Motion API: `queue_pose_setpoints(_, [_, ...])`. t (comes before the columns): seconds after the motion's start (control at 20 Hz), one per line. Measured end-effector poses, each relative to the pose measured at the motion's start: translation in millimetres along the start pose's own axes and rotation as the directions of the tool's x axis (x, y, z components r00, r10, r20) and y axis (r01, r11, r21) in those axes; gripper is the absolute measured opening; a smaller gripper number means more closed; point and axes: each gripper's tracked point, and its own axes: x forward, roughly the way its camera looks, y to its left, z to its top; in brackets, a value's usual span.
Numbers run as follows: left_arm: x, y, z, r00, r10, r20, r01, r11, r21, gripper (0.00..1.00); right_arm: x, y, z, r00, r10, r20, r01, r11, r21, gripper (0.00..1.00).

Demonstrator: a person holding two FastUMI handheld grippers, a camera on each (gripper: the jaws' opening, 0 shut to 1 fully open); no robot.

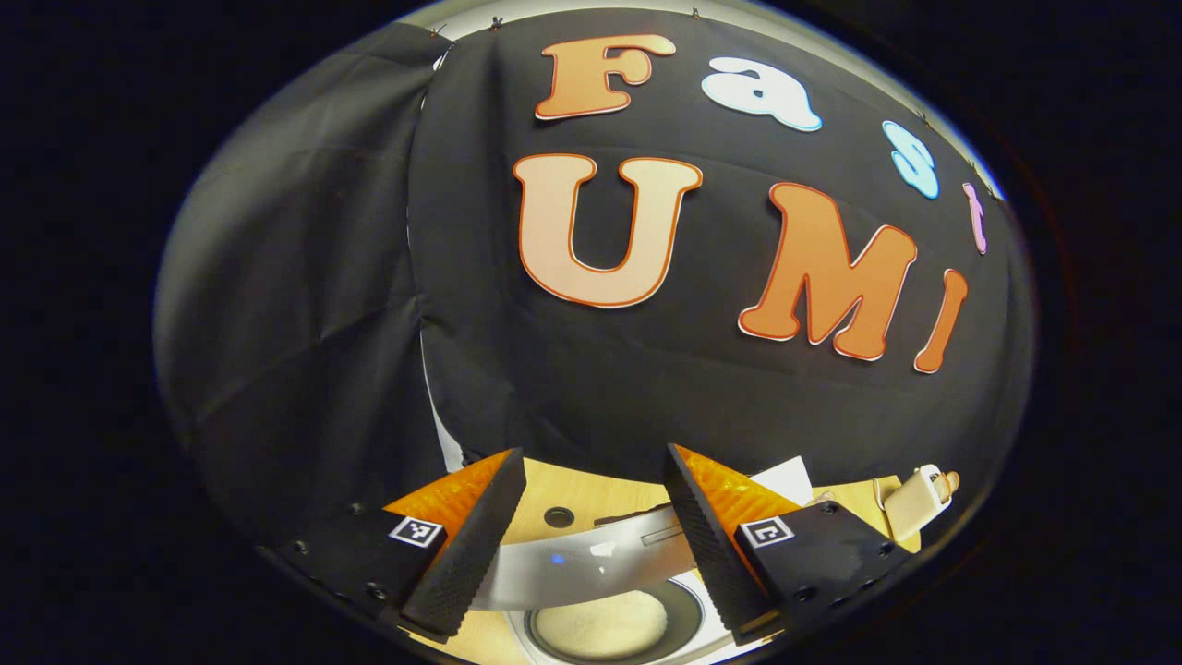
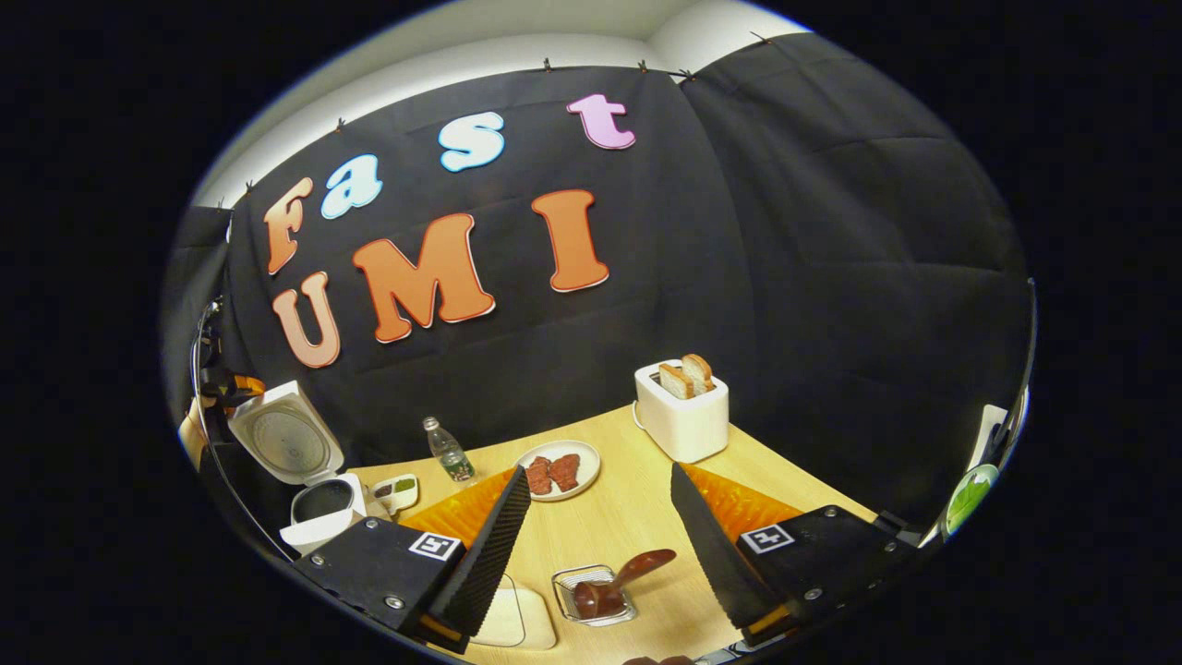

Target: Close the left gripper, press the button to open the rice cooker; take a wooden spoon from the chopstick holder with the right hand, scoop a spoonful of rice and pour it into the rice cooker, then put the wooden spoon back into the chopstick holder.

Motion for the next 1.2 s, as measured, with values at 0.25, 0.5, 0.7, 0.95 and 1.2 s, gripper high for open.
queue_pose_setpoints(0.25, [-43, -17, -52, 0.997, -0.054, -0.054, 0.053, 0.998, -0.029, 1.0, -4, 21, -8, 0.997, 0.075, -0.022, -0.075, 0.997, 0.002, 0.95])
queue_pose_setpoints(0.5, [-71, -30, -127, 0.996, -0.045, -0.08, 0.044, 0.999, -0.017, 1.0, -12, 33, -21, 0.99, 0.132, -0.053, -0.131, 0.991, 0.015, 0.95])
queue_pose_setpoints(0.7, [-79, -25, -174, 0.995, -0.004, -0.096, 0.002, 1.0, -0.019, 1.0, -18, 33, -39, 0.985, 0.144, -0.096, -0.144, 0.99, 0.009, 0.95])
queue_pose_setpoints(0.95, [-70, -34, -212, 0.994, 0.067, -0.088, -0.062, 0.996, 0.057, 1.0, -21, 23, -56, 0.981, 0.136, -0.14, -0.136, 0.991, 0.012, 0.94])
queue_pose_setpoints(1.2, [-63, -30, -236, 0.985, 0.14, -0.098, -0.135, 0.989, 0.059, 1.0, -20, 9, -61, 0.981, 0.12, -0.156, -0.117, 0.993, 0.029, 0.94])
